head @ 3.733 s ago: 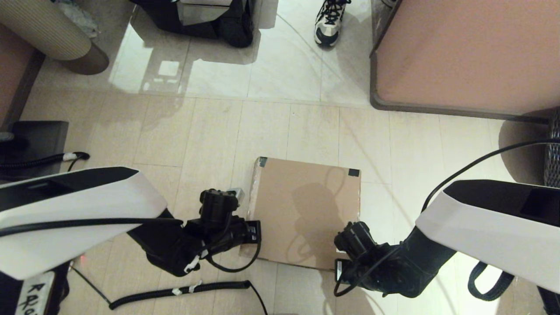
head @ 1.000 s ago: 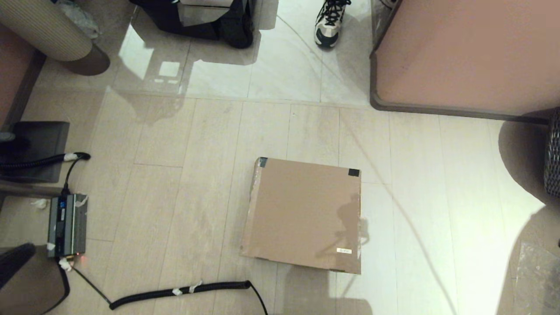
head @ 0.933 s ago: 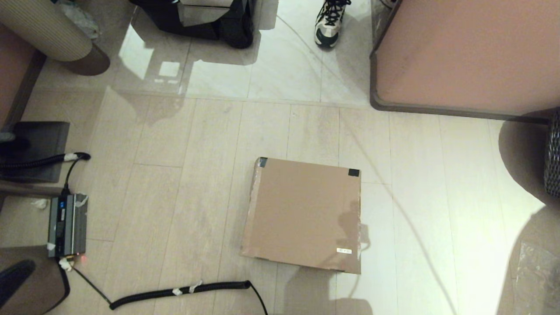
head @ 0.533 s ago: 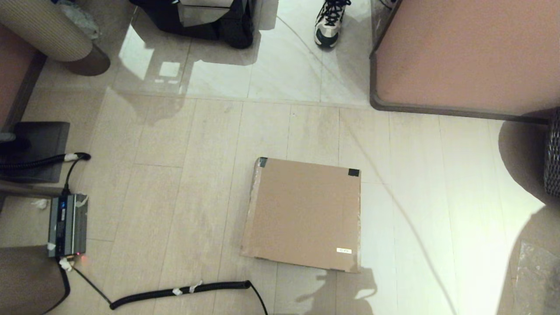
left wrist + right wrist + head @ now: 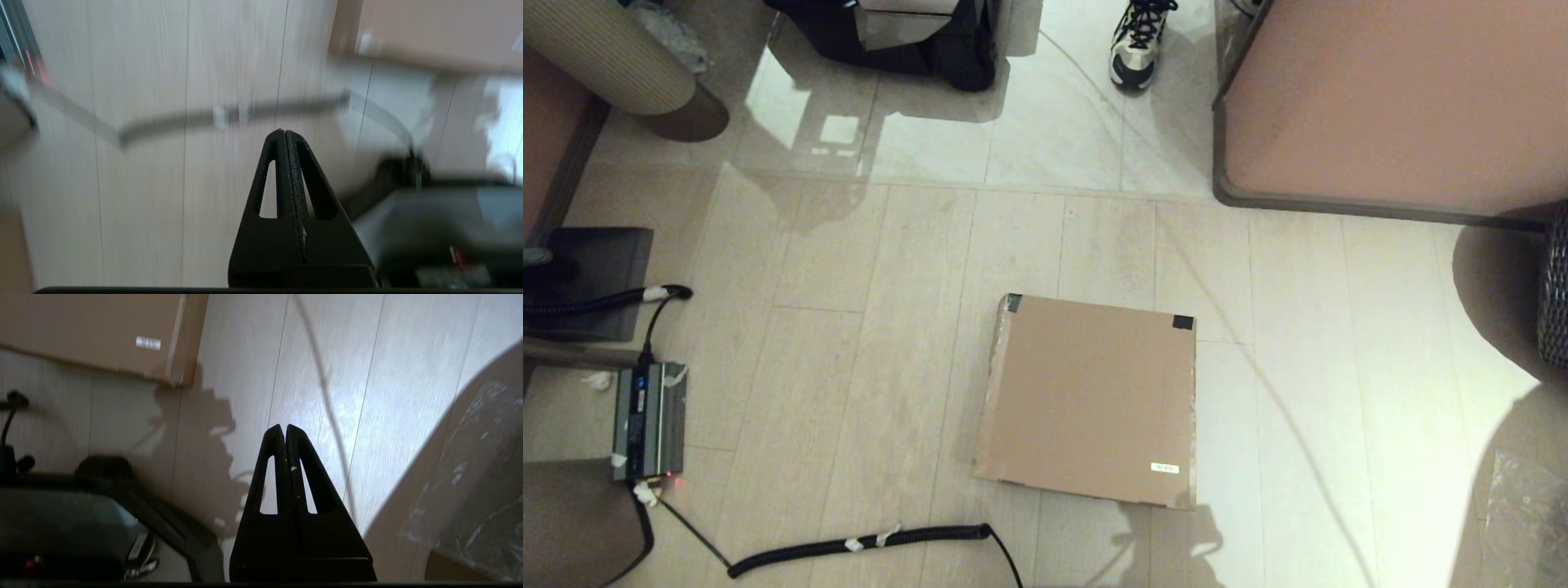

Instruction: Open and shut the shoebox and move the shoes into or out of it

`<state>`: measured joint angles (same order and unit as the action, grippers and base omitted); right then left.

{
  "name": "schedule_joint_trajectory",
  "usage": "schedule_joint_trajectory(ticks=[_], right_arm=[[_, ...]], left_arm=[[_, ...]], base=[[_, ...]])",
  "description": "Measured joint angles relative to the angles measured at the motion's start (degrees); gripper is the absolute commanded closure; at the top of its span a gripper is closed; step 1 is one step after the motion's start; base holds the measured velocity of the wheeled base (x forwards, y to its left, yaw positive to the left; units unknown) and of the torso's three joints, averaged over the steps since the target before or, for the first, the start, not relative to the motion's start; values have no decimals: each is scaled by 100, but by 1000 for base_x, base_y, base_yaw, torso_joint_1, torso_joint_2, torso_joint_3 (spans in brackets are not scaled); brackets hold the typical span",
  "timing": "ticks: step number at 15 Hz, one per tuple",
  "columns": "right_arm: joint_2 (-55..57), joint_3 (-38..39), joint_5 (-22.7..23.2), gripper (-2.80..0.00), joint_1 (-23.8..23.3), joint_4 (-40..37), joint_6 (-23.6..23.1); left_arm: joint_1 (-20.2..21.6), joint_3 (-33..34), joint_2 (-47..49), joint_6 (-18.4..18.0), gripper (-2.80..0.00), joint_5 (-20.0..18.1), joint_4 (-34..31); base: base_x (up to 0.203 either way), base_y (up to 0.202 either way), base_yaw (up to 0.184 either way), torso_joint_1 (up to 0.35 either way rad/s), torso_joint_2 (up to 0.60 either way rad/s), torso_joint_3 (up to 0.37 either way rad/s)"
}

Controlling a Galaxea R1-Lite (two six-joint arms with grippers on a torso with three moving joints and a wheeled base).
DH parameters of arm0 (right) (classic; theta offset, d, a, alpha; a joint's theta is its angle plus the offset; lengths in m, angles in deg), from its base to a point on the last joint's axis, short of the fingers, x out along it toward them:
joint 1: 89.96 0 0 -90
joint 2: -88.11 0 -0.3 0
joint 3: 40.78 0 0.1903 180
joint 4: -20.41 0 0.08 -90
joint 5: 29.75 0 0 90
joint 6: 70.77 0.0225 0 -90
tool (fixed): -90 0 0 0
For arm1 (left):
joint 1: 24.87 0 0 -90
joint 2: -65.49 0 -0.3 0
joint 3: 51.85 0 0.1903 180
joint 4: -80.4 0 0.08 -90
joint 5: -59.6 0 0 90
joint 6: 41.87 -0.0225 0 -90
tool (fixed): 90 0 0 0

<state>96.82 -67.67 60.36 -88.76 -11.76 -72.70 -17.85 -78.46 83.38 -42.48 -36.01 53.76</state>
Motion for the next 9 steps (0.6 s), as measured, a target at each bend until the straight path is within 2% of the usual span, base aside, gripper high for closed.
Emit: schedule_joint_trajectory(ticks=[2,4,6,9], right_arm=[[-475,6,-24,0,-65,49,76],[-707,99,-96,0,-102,360,287],[-808,132,-104,0,-110,393,312],[-866,140,-120,0,-117,393,362]], left_arm=[[-121,230,-116,-198,0,2,814],[-155,298,-164,-749,0,110,1152],[-198,311,-186,-991,0,18,1015],[-589,220,-446,-809,0,49,399]], base=[[0,0,0,0,0,0],[0,0,0,0,0,0],[0,0,0,0,0,0],[0,0,0,0,0,0]])
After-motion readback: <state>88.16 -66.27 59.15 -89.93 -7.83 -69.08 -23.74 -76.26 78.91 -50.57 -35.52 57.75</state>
